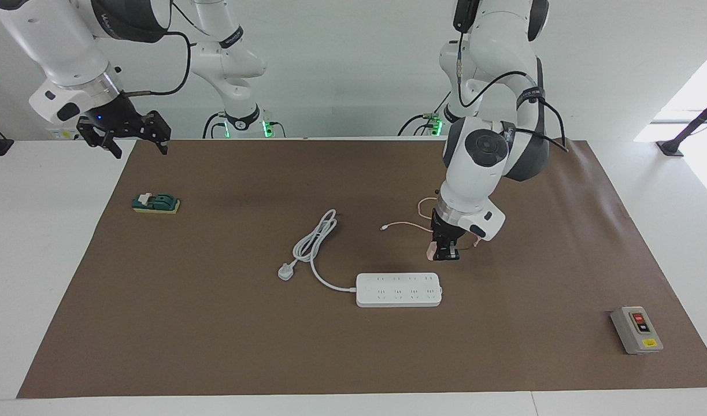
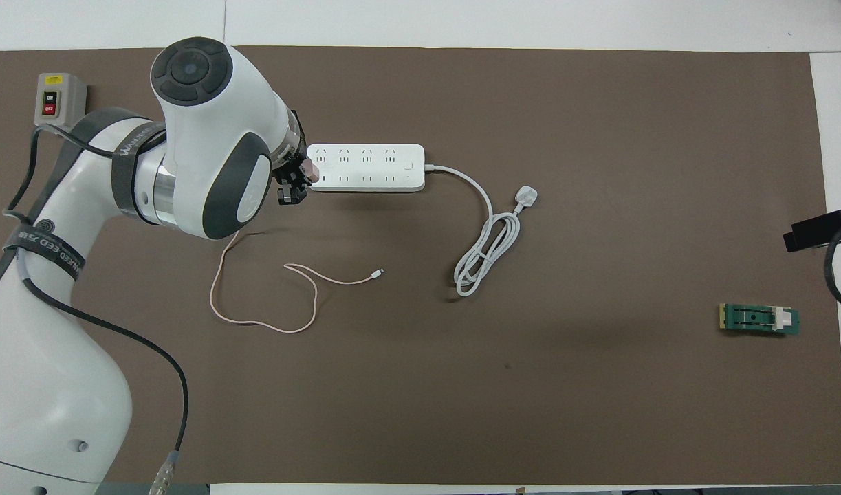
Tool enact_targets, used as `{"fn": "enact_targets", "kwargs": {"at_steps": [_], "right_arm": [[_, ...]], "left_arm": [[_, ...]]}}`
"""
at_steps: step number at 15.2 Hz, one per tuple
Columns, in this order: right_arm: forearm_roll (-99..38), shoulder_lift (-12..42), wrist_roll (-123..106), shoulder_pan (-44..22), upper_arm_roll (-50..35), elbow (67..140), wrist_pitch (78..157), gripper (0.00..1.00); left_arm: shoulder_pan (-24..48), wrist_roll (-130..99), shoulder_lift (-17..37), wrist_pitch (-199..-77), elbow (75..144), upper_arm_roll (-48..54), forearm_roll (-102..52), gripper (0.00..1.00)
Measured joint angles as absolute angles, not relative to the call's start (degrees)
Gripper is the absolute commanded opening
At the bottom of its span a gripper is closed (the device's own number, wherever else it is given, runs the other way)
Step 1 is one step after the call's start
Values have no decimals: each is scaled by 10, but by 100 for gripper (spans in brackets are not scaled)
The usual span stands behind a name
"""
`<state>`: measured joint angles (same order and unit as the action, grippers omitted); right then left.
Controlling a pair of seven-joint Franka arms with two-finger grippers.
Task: Plug charger into power strip
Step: 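Push the charger prongs into the strip socket with the left gripper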
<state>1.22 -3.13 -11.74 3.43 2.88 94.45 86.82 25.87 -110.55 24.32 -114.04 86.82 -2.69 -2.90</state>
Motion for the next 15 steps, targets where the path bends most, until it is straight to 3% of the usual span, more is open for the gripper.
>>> {"fn": "enact_targets", "kwargs": {"at_steps": [15], "right_arm": [[18, -30, -115, 34, 29, 940, 866, 100]], "left_arm": [[247, -1077, 295, -1194, 873, -30, -29, 0]]}}
